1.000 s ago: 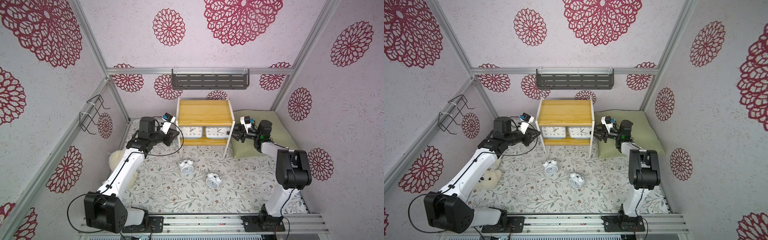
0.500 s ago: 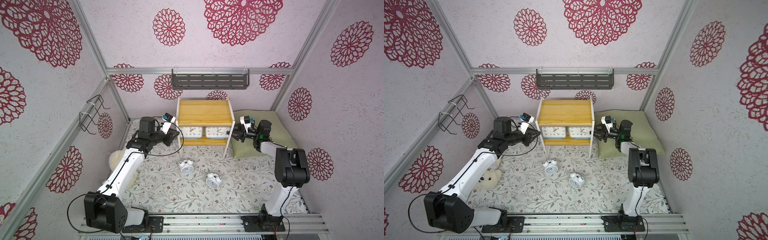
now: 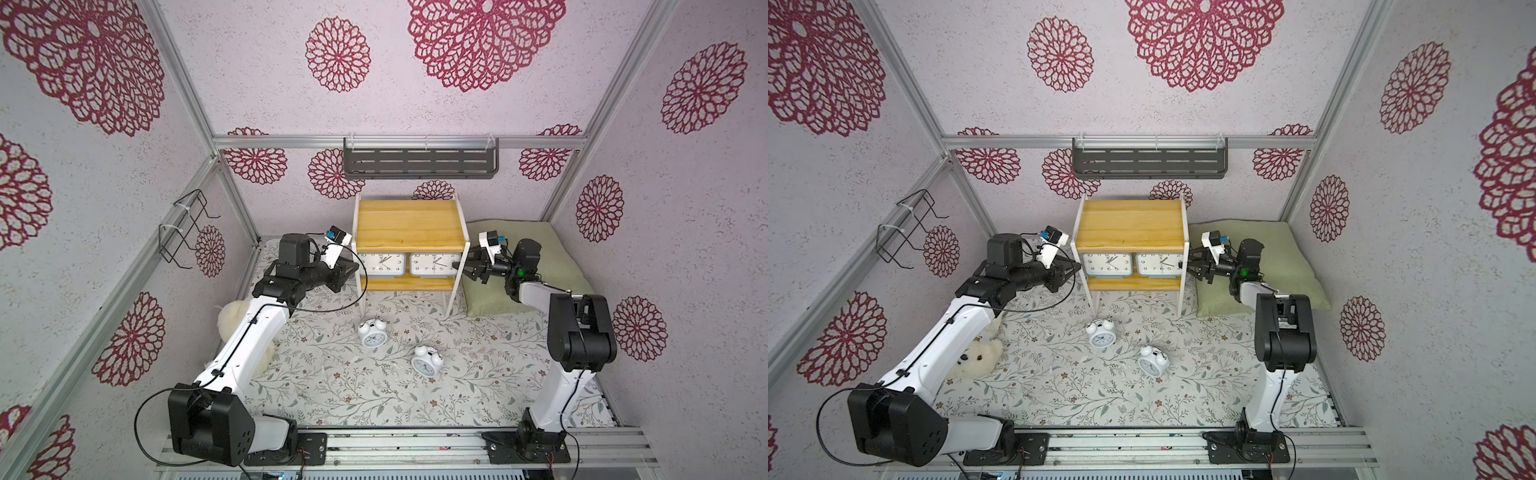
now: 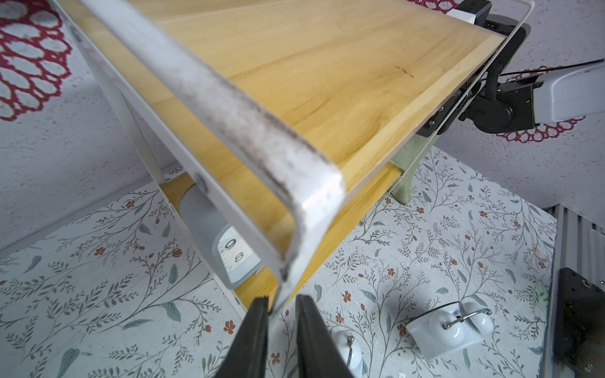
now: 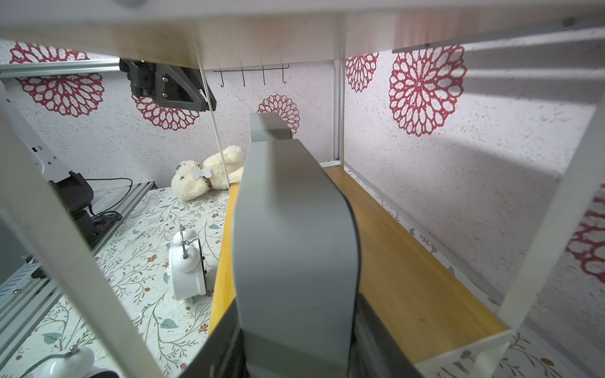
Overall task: Place the alarm clocks on the shelf by style
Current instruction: Place the alarm on the shelf.
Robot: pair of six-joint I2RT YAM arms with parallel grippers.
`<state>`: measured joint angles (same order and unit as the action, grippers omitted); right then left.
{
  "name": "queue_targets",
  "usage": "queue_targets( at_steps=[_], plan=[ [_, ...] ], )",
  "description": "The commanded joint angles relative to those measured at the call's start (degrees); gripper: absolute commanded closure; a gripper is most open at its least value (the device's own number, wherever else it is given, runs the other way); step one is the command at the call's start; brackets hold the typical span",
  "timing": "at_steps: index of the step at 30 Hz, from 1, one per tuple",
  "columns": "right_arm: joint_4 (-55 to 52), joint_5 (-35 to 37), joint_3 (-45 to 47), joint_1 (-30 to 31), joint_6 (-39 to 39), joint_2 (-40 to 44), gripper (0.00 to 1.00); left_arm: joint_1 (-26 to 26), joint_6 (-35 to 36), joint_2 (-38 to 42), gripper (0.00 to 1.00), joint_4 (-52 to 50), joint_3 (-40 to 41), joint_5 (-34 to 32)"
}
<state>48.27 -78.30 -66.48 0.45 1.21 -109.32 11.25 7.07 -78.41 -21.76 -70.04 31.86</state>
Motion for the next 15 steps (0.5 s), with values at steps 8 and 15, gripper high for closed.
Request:
queue_targets(
  at_steps=[8,15],
  plan=[
    [2.6,-1.1,-2.0,1.2,1.3,-0.7,0.7,-0.3,0.7,0.0,0.77,-0.9,-1.6,0.8],
    [2.6,-0.7,-2.0,1.2,1.4,-0.8,0.54,-0.3,0.7,-0.1,0.76,-1.0,-1.7,1.0]
  ],
)
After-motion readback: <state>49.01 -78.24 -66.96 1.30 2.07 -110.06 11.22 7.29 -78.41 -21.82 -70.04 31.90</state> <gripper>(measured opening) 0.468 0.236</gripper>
